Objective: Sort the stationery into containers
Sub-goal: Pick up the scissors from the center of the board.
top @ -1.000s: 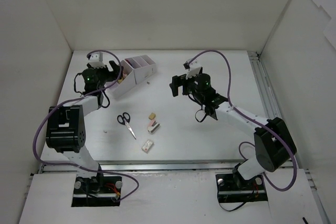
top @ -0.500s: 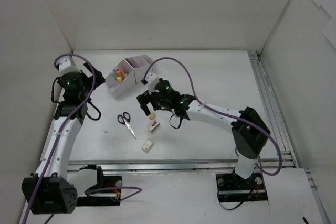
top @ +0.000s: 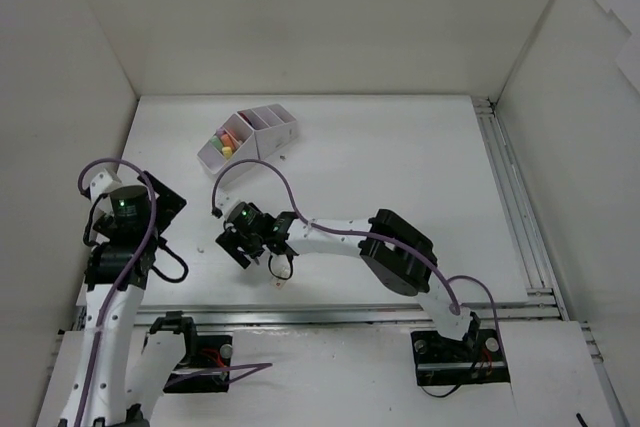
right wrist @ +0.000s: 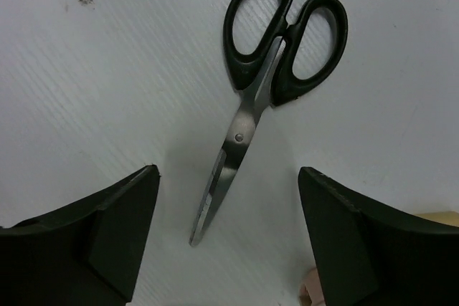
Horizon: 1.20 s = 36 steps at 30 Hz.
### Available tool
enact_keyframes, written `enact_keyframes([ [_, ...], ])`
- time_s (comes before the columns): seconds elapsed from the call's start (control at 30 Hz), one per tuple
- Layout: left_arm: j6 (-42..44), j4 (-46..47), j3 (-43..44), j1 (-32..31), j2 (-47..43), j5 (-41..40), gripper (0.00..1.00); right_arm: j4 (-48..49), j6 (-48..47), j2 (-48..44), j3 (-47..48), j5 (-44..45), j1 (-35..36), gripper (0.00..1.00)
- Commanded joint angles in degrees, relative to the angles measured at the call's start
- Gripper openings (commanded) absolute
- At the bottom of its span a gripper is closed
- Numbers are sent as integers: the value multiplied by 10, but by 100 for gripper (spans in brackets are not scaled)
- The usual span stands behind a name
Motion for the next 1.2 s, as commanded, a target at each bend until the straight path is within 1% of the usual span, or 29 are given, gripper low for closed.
enact_keyframes([
  [0.0,-28,-12,-1,-1,-38,-32,100,-2,14,17,45,56,4,71],
  [0.1,-31,-7,-17,-1,-66,-37,99,-17,22,31,54,82,9,65],
  [0.2,-25,7,-30,-1,-80,-37,100,-18,27,42,56,97,8,48],
  [0.23,-26,7,-33,-1,-81,-37,99,-19,29,46,56,99,7,45],
  [0.3,-25,8,-35,-1,-80,-36,99,-20,30,49,56,98,7,31],
  [0.33,-25,7,-34,-1,-78,-37,100,-19,31,50,56,93,9,19],
  [0.37,-26,6,-34,-1,-75,-39,100,-18,31,50,57,90,6,12],
  [0.4,-23,7,-34,-1,-74,-39,99,-20,31,50,58,87,7,0],
  [0.53,2,29,-35,-1,-59,-16,99,-10,15,21,46,75,0,0],
  [0.63,31,64,-44,-1,-35,31,99,54,3,-34,-3,70,-4,0],
  [0.67,37,83,-48,-1,-28,43,100,101,2,-51,-42,63,-6,0],
  [0.7,49,93,-49,-1,-21,56,99,123,4,-87,-61,51,-11,0],
  [0.77,57,121,-55,-1,6,96,100,178,17,-122,-112,37,-24,0],
  [0.8,61,132,-55,-1,14,114,100,189,21,-149,-126,33,-28,0],
  [0.83,71,155,-57,-1,33,163,99,197,32,-162,-143,24,-39,0],
  [0.93,78,208,-78,-1,56,237,99,208,29,-195,-162,30,-50,0],
  [0.97,80,252,-84,-1,68,296,100,211,27,-202,-172,33,-51,0],
  [1.0,79,274,-90,-1,76,323,99,213,24,-212,-177,34,-51,0],
  [1.03,79,318,-100,-1,91,375,100,214,23,-218,-183,39,-52,0],
  [1.1,75,365,-111,-1,103,426,100,215,25,-227,-187,40,-54,0],
  [1.13,70,415,-120,-1,115,471,100,214,27,-230,-188,39,-52,0],
  [1.17,65,432,-124,-1,121,487,100,215,27,-232,-189,40,-54,0],
])
